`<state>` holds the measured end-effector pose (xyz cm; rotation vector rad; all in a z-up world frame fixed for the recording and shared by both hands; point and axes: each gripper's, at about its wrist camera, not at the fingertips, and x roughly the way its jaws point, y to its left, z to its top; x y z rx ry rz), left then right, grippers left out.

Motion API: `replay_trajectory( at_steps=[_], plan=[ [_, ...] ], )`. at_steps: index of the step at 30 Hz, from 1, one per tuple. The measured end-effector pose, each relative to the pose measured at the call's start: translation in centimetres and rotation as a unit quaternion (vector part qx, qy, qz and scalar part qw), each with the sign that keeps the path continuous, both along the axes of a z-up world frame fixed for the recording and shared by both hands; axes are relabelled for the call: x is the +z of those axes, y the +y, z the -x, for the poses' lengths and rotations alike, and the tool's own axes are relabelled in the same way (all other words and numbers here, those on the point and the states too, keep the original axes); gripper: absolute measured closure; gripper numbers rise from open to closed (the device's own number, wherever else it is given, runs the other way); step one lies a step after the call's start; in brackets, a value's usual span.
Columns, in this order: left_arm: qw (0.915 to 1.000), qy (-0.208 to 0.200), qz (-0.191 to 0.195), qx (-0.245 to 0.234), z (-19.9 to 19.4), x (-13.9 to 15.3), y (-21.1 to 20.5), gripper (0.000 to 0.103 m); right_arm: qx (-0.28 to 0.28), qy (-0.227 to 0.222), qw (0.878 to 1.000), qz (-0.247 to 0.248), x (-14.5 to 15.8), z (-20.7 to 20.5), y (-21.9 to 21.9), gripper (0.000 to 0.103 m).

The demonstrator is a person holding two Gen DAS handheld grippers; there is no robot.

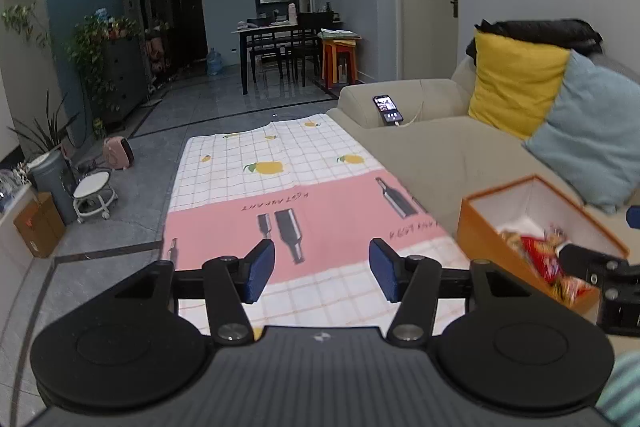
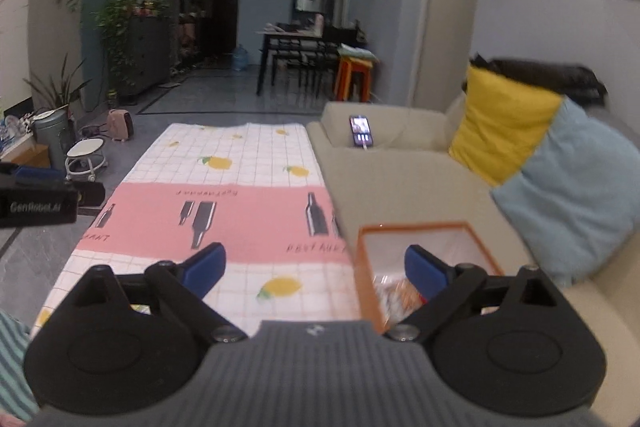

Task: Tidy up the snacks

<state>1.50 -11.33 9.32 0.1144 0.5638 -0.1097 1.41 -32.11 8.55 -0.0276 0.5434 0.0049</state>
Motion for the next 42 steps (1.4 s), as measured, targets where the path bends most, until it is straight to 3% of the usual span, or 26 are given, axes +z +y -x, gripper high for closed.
replay_trajectory(
  at_steps=[5, 11, 15, 26, 42],
  plan=[
    [0.9995, 0.006, -0.032, 0.002, 2.6, -2.4, 1.1, 0.036, -0.006, 0.012, 1.0, 0.009, -1.2, 3.7, 2.5, 0.01],
    [0.9984, 0.018, -0.045, 0.027, 4.9, -5.3, 2.4, 0.036, -0.014, 0.015, 1.0, 0.013, -3.3, 6.0, 4.2, 0.01],
    [0.9985, 0.02, -0.034, 0.037, 6.2, -6.3, 3.6, 0.036, -0.012, 0.017, 1.0, 0.017, -4.8, 6.7, 5.1, 0.01],
    [0.9957, 0.063, -0.016, 0.066, 6.4, -7.8, 5.5, 0.035, 0.03, 0.027, 0.999, 0.036, -6.4, 6.5, 7.0, 0.01],
    [0.995, 0.077, -0.022, 0.06, 6.5, -8.2, 5.2, 0.035, 0.02, 0.043, 0.999, 0.02, -7.0, 6.1, 6.2, 0.01]
  ],
)
